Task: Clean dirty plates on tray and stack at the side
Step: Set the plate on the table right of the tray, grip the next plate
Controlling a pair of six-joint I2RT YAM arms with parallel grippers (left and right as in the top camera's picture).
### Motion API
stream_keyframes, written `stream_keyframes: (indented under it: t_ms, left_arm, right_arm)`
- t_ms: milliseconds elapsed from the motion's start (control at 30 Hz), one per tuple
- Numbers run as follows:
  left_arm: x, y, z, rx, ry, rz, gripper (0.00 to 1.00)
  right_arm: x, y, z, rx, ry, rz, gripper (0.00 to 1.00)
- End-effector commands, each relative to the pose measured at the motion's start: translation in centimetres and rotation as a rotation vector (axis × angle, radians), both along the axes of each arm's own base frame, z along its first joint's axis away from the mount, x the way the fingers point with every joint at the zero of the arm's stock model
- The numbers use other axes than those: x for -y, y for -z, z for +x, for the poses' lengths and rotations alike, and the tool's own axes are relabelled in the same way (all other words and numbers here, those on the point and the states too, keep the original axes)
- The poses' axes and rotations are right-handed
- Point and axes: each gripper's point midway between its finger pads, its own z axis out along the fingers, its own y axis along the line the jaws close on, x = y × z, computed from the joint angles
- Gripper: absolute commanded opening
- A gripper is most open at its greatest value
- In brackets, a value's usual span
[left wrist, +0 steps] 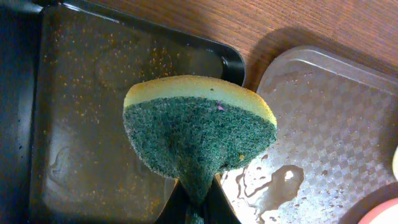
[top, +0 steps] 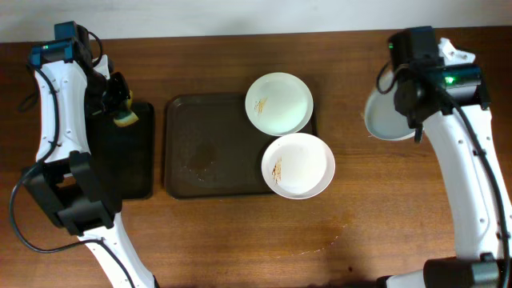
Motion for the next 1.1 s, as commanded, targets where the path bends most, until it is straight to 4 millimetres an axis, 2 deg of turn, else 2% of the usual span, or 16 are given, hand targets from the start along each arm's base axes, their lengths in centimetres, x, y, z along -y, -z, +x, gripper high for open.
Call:
stream_keyframes:
  t_ms: [0, 100, 233, 267, 300, 333, 433, 467, 533, 600, 667, 800, 933, 1000, 1033, 1067]
  left_arm:
    - [-0.1, 0.0, 0.0, 0.002, 0.015, 0.009, 0.01]
    - [-1.1, 0.1, -0.4, -0.016, 0.006, 0.063, 0.01]
    - [-2.5, 2.5, -2.4, -0.118, -0.003, 0.151, 0.01]
    - [-2.6, 3.7, -3.0, -0.151, -0.003, 0.157, 0.01]
    - [-2.6, 4.7, -3.5, -0.173, -0.001, 0.157, 0.01]
    - [-2.5, 5.9, -4.1, -0.193, 0.001, 0.153, 0.01]
    - [-3.0, 8.6, -5.3, -0.234, -0.005, 0.175, 0.01]
    - [-3.4, 9.2, -5.3, -0.231, -0.008, 0.193, 0.01]
    - [-3.4, 9.9, -5.2, -0.220, -0.009, 0.196, 0.01]
    - [-3.5, 10.2, -5.0, -0.212, -0.011, 0.198, 0.01]
    - [-3.6, 10.2, -4.5, -0.193, -0.020, 0.202, 0.01]
    - [-3.7, 10.2, -4.1, -0.175, -0.023, 0.205, 0.01]
    - [-3.7, 10.1, -4.1, -0.175, -0.022, 0.205, 0.01]
    - [-3.7, 10.1, -4.1, -0.175, -0.023, 0.205, 0.01]
    - [-3.7, 10.2, -4.1, -0.175, -0.022, 0.205, 0.01]
    - [-3.7, 10.2, -4.1, -0.175, -0.022, 0.205, 0.01]
  right_arm:
    - [-0.1, 7.0, 0.4, -0.029, 0.014, 0.242, 0.04]
    - [0.6, 12.6, 1.2, 0.010, 0.000, 0.434, 0.04]
    - [2.0, 14.3, 1.8, 0.089, 0.027, 0.551, 0.04]
    - [1.5, 14.2, 2.3, 0.106, 0.009, 0.590, 0.14]
    - [-0.1, 13.8, 3.1, 0.116, -0.094, 0.651, 0.63]
    - [-1.3, 13.0, 3.8, 0.135, -0.157, 0.708, 0.82]
    - [-2.3, 5.1, 5.8, 0.232, -0.319, 0.699, 0.95]
    - [-3.2, 2.2, 5.4, 0.232, -0.367, 0.707, 0.94]
    - [-5.5, 3.5, 3.6, 0.121, -0.379, 0.750, 0.88]
    - [-8.6, 6.6, 1.4, -0.030, -0.400, 0.791, 0.80]
    - [-12.6, 11.7, -1.0, -0.183, -0.452, 0.826, 0.67]
    - [-17.7, 18.9, -3.3, -0.269, -0.494, 0.800, 0.43]
    - [-17.1, 22.9, -3.7, -0.375, -0.453, 0.674, 0.43]
    - [-16.7, 23.5, -3.6, -0.388, -0.442, 0.652, 0.40]
    - [-16.8, 23.5, -3.5, -0.382, -0.444, 0.652, 0.34]
    - [-16.9, 23.4, -3.2, -0.370, -0.450, 0.658, 0.17]
